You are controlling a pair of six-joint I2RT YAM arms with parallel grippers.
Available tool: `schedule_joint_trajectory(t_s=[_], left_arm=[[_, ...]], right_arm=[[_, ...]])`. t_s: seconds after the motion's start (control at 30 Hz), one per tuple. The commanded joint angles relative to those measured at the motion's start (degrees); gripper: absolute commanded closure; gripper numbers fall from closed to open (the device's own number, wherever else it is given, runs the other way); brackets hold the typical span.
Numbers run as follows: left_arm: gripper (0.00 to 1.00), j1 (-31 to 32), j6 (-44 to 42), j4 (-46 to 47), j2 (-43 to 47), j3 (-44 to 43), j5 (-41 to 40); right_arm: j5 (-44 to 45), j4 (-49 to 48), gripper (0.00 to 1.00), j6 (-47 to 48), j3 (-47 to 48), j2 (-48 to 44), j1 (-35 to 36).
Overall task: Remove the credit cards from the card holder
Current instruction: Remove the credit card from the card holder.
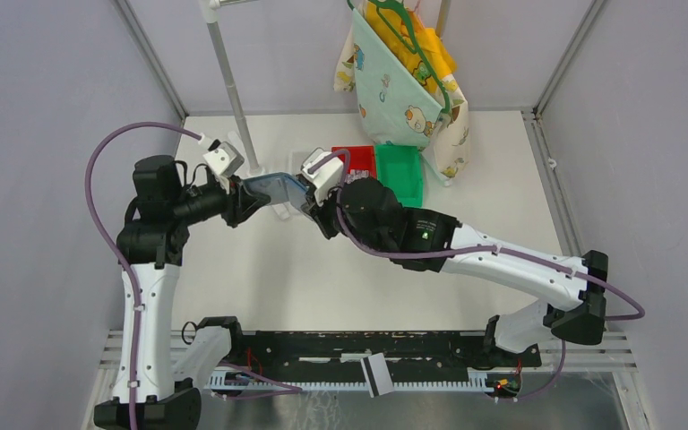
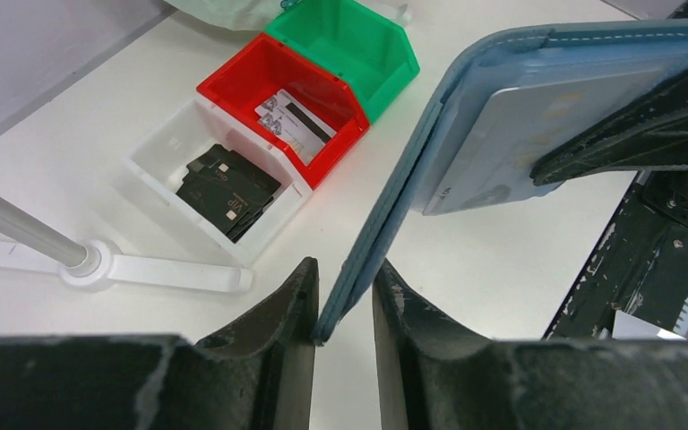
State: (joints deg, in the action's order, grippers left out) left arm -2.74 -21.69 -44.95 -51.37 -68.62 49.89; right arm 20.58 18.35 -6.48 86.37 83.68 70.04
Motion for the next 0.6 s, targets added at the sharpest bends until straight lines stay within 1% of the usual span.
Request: schedule_joint_trajectory(t_s=[0.0, 0.07, 0.2, 0.27, 0.4, 0.57], left_arm=[[0.67, 0.13, 1.25, -0.34, 0.30, -3.28, 4.43], [0.67, 0.17, 0.81, -3.02, -0.58, -4.90, 8.53], [0.67, 0.19, -2.32, -12.58, -4.26, -9.63, 16.65], [0.66, 0.19, -4.30, -16.35, -6.23, -11.40, 19.01], [0.64, 0.17, -5.50, -17.89, -7.47, -12.33, 19.20], [0.64, 0.19, -3.51, -14.45, -5.89, -10.92, 15.91]], right_arm=[[-8.01, -6.44, 1.00, -1.60, -3.01, -4.00, -2.73], [-11.87, -8.13, 1.00, -1.74, -5.12, -5.09, -3.99], [-21.12, -12.68, 1.00, -3.03, -9.54, -7.48, -6.83], [-25.58, -14.98, 1.00, -4.21, -11.43, -8.38, -8.19], [-33.09, -20.67, 1.00, -7.94, -15.21, -10.22, -11.19], [-40.33, -26.31, 1.00, -11.77, -18.63, -11.54, -14.42]])
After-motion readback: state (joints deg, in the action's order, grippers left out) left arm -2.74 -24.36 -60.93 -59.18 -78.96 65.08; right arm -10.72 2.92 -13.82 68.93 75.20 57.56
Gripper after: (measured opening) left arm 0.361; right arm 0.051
